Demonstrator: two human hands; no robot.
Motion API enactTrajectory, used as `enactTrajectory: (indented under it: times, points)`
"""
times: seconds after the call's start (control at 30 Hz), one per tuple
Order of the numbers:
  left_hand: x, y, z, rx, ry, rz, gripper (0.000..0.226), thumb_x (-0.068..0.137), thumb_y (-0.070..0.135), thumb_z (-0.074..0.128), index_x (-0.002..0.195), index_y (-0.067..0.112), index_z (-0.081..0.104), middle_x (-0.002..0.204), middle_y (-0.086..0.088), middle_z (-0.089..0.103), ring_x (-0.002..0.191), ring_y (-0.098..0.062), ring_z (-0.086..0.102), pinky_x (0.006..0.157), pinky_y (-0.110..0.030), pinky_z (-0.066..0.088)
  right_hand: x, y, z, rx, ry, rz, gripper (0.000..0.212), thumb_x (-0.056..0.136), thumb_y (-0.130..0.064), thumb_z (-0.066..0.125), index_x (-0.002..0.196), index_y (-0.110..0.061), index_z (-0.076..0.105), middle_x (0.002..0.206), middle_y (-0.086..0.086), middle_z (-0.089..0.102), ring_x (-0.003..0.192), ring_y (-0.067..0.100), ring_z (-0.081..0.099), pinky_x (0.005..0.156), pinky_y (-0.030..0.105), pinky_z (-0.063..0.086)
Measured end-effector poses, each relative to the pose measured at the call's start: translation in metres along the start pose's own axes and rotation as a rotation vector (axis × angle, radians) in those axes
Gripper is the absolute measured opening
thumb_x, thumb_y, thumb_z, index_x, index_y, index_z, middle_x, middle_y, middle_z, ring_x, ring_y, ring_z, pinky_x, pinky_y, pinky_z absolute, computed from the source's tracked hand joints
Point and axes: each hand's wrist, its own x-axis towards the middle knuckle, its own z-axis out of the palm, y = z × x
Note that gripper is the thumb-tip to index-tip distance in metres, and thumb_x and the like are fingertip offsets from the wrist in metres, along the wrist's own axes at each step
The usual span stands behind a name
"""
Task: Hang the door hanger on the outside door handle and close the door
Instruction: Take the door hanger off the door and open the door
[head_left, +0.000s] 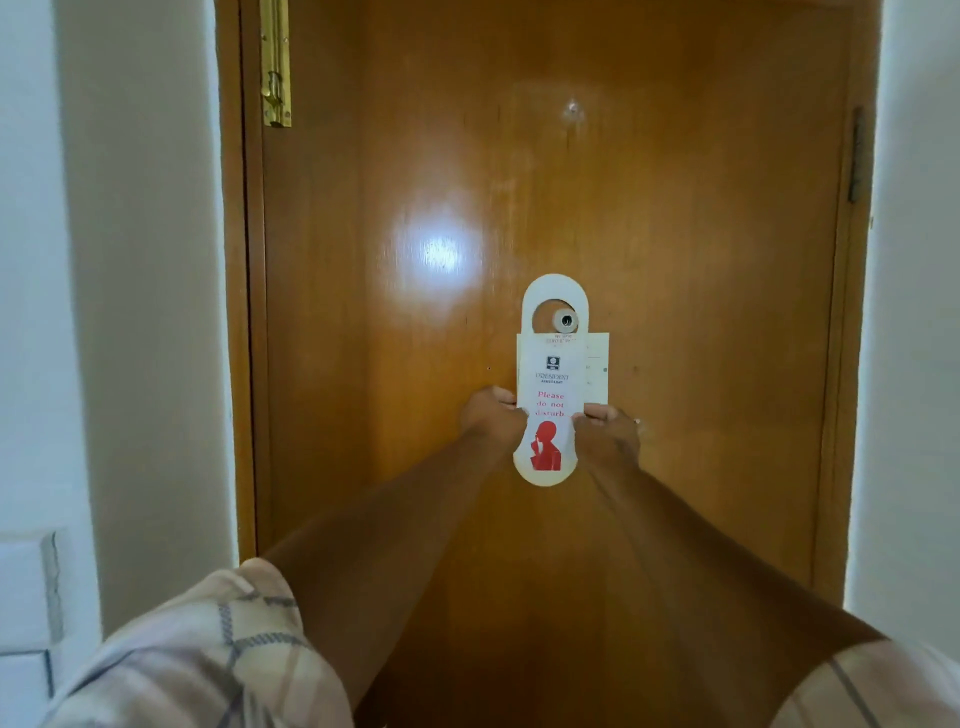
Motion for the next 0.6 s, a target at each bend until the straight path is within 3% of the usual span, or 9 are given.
enactTrajectory:
  times: [0.1,0.27,0.33,0.43,0.5,0.6]
  points:
    - [0.002,0.000,-0.014,-0.044,0.009,0.006,0.030,0.091,0.019,0.069,0.119,0.010,0.063,0.130,-0.011,0.068,0.110,-0.031,0.070,0.083,-0.040,0.059,-0.006,-0.010,0.000,0.137,-0.098,-0.077,0.022,0.090,-0.017,0.068,0.110,-0.007,0.066,0.122,0.006,0.069,0.097,0.020,0.069,0.084,0.046,0.060]
    - [-0.013,-0.018,-0.059,-0.160,0.061,-0.111,0.024,0.094,0.015,0.065,0.117,0.009,0.066,0.125,-0.012,0.070,0.106,-0.030,0.071,0.083,-0.042,0.061,-0.031,-0.026,0.015,0.098,-0.318,-0.067,0.021,0.090,-0.015,0.069,0.108,-0.006,0.064,0.115,0.002,0.071,0.094,0.025,0.072,0.061,0.028,0.058]
    - [-0.029,-0.043,-0.083,-0.141,0.100,-0.166,0.021,0.095,0.013,0.061,0.115,0.009,0.068,0.123,-0.012,0.071,0.107,-0.029,0.071,0.087,-0.045,0.061,-0.051,-0.019,0.032,0.058,-0.440,-0.009,0.022,0.090,-0.015,0.068,0.110,-0.007,0.064,0.110,0.005,0.073,0.090,0.023,0.073,0.065,0.030,0.060]
    - [-0.062,-0.086,-0.115,-0.115,0.129,-0.225,0.016,0.096,0.011,0.059,0.109,0.013,0.069,0.121,-0.011,0.072,0.105,-0.027,0.072,0.076,-0.037,0.062,-0.084,0.003,0.062,0.019,-0.573,0.151,0.018,0.091,-0.012,0.066,0.109,-0.013,0.062,0.107,0.007,0.071,0.093,0.024,0.071,0.076,0.038,0.061]
    - [-0.088,-0.119,-0.132,-0.093,0.145,-0.282,0.017,0.096,0.008,0.057,0.107,0.012,0.069,0.121,-0.011,0.072,0.105,-0.028,0.072,0.073,-0.036,0.060,-0.114,0.025,0.083,-0.002,-0.632,0.189,0.015,0.090,-0.010,0.068,0.100,-0.019,0.061,0.104,0.005,0.071,0.091,0.021,0.071,0.070,0.034,0.061]
    - [-0.140,-0.178,-0.157,-0.036,0.170,-0.425,0.013,0.096,0.009,0.058,0.102,0.014,0.068,0.121,-0.011,0.072,0.106,-0.030,0.071,0.081,-0.041,0.061,-0.173,0.069,0.112,-0.058,-0.746,0.240,0.016,0.088,-0.010,0.069,0.095,-0.022,0.061,0.100,0.002,0.071,0.088,0.018,0.071,0.063,0.028,0.059]
